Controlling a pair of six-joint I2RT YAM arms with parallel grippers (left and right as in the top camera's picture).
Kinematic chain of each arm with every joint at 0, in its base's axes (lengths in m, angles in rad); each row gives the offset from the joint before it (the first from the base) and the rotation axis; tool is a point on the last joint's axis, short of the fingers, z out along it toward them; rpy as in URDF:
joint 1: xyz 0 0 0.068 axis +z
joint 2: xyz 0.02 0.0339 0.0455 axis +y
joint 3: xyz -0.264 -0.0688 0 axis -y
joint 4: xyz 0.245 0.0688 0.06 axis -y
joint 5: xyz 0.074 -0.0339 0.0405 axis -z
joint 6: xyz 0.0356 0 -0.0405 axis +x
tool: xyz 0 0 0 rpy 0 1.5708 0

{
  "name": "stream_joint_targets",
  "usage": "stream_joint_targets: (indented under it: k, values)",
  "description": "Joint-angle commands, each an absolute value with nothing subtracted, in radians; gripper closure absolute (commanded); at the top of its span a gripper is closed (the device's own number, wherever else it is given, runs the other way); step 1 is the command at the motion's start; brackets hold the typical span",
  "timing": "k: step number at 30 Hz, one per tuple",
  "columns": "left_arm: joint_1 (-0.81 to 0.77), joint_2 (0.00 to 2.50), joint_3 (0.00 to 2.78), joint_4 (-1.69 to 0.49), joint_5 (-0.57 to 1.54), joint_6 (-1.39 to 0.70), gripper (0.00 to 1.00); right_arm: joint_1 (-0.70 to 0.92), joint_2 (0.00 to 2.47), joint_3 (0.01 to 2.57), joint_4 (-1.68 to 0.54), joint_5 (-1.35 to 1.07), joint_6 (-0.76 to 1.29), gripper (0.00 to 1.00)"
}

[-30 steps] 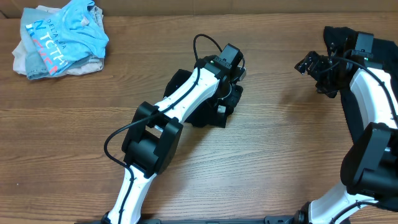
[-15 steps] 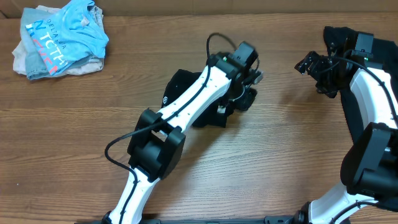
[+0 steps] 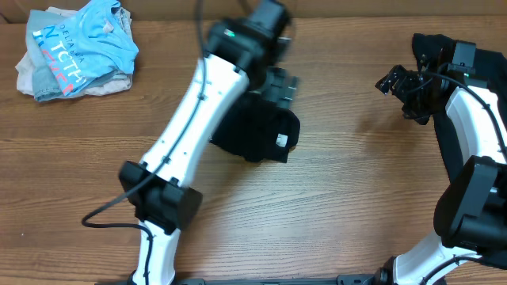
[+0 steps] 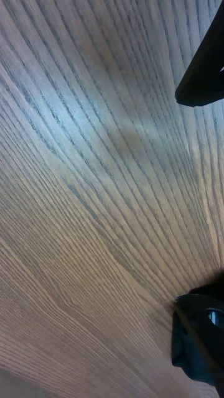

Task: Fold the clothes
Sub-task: 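Grasp the folded black bundle's left side with the left gripper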

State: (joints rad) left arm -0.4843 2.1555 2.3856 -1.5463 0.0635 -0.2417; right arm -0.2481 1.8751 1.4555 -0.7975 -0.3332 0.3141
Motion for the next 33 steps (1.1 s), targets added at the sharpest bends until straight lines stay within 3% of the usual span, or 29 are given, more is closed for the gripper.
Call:
stream_joint_targets:
  k: [1, 4, 8, 11, 12, 33]
  values:
    - [-0.393, 2.171, 2.373, -1.584, -0.037, -0.353, 0.00, -0.248, 1.875, 1.480, -0.794, -0.334, 0.315, 0.00]
    - [-0.336, 2.171, 2.300, -1.568, 0.046, -0.317, 0.31, -0.248, 1.875, 1.480, -0.793, -0.334, 0.315, 0.00]
    - [-0.310, 2.171, 2.155, -1.530, 0.175, -0.209, 0.46, -0.248, 1.875, 1.480, -0.793, -0.334, 0.315, 0.00]
    - [-0.315, 2.171, 2.046, -1.449, 0.259, -0.208, 0.71, -0.248, 1.875, 1.480, -0.793, -0.334, 0.315, 0.00]
    - [-0.322, 2.171, 2.009, -1.411, 0.290, -0.208, 0.73, -0.248, 1.875, 1.480, -0.793, -0.334, 0.315, 0.00]
    - [-0.484, 2.172, 1.561, -0.725, 0.376, -0.303, 0.62, -0.248, 1.875, 1.480, -0.794, -0.334, 0.315, 0.00]
